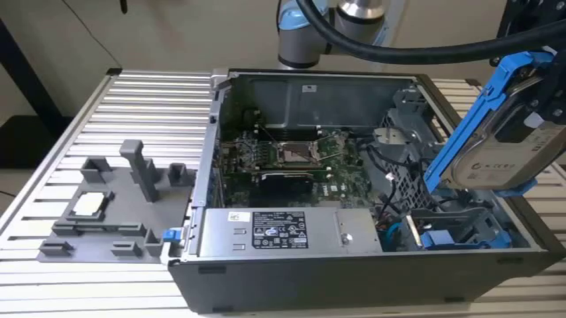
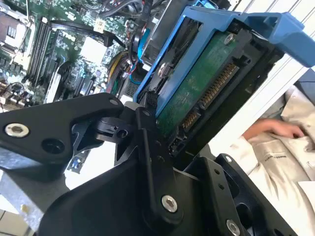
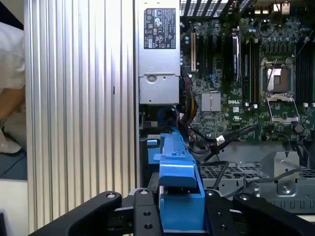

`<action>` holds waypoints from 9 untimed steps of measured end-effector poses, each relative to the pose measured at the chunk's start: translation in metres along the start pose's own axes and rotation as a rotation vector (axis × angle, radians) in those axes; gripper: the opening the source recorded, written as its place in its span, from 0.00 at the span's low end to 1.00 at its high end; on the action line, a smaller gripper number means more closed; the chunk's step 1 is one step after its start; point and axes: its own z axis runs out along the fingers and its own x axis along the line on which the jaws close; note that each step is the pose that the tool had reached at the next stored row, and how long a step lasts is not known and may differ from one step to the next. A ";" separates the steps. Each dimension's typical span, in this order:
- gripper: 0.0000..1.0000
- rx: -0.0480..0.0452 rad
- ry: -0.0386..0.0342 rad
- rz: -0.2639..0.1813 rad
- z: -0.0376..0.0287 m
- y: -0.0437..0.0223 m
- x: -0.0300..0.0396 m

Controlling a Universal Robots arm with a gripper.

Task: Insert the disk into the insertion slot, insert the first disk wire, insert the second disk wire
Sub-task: 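Insert the disk into the insertion slot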

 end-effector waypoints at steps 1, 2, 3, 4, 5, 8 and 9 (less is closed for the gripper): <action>0.33 0.0000 0.0000 0.000 0.0000 0.0000 0.0000; 0.33 0.0000 0.0001 0.000 0.0000 0.0000 0.0000; 0.33 0.0000 0.0000 0.000 0.0001 0.0000 0.0000; 0.33 0.0003 -0.0001 0.000 0.0003 0.0000 0.0000; 0.33 0.0012 -0.0002 0.000 0.0005 -0.0001 0.0000; 0.33 0.0098 -0.0003 0.000 0.0019 0.0001 0.0000; 0.33 0.0147 -0.0004 0.000 0.0025 0.0000 0.0000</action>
